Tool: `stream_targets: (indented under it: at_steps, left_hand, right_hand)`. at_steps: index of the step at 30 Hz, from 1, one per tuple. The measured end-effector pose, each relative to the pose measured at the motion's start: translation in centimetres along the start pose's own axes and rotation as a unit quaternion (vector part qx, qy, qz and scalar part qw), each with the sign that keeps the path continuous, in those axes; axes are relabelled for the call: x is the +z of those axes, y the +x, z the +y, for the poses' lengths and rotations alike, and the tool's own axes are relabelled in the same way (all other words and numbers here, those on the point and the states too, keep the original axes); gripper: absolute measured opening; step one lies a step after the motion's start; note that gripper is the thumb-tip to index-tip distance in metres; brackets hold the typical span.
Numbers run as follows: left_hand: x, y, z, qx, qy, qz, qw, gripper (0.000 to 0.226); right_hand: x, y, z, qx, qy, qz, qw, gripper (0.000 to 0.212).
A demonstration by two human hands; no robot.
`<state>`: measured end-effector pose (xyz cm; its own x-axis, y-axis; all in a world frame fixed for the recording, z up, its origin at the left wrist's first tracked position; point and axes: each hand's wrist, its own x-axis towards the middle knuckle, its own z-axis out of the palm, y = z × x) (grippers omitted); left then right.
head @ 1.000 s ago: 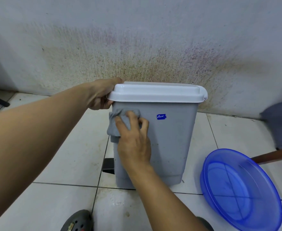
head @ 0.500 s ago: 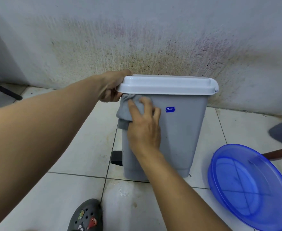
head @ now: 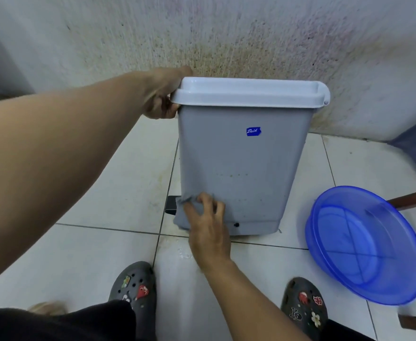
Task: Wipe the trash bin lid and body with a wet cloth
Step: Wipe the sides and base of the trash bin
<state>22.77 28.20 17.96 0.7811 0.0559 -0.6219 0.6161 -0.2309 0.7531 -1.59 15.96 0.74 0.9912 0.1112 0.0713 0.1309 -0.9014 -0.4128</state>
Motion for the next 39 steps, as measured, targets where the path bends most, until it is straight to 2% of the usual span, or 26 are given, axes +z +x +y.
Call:
stream_targets:
  at_steps: [3, 8, 10, 16, 21, 29, 35, 39]
  left_hand:
    - [0.0, -0.1, 0.0, 0.006, -0.004, 0.01, 1.0, 0.023]
    - [0.1, 0.1, -0.3, 0.012, -0.009, 0.006, 1.0, 0.024]
    - [0.1, 0.3, -0.3, 0.016, -0.012, 0.012, 1.0, 0.025]
    - [0.1, 0.8, -0.1, 0.002, 0.0, 0.008, 1.0, 0.026]
    - [0.0, 1.0, -0.2, -0.006, 0.005, 0.009, 1.0, 0.029]
    - [-0.2, 1.2, -0.2, -0.004, 0.006, -0.006, 1.0, 0.038]
    - [-0.2, 1.6, -0.2, -0.003, 0.019, -0.016, 1.0, 0.02]
    - [-0.2, 1.6, -0.2, 0.008, 0.008, -0.017, 1.0, 0.015]
  right_hand:
    - [-0.6, 0.5, 0.2, 0.01, 0.024, 0.005, 1.0, 0.068]
    - [-6.3, 7.4, -2.5, -0.011, 0.054, 0.123, 0.991, 0.061]
    - [-8.0, 9.6, -3.6, -0.012, 0.052, 0.143, 0.988, 0.06]
    - [-4.5, 6.6, -2.8, -0.006, 0.038, 0.107, 0.994, 0.059]
    - [0.8, 0.7, -0.5, 0.012, 0.034, 0.025, 0.999, 0.067]
    - [1.6, -2.7, 2.4, 0.019, 0.02, -0.033, 0.999, 0.063]
    - [0.3, -4.3, 8.0, 0.116, 0.038, 0.019, 0.992, 0.064]
    - [-1.3, -4.0, 11.8, 0.216, 0.041, 0.06, 0.974, 0.061]
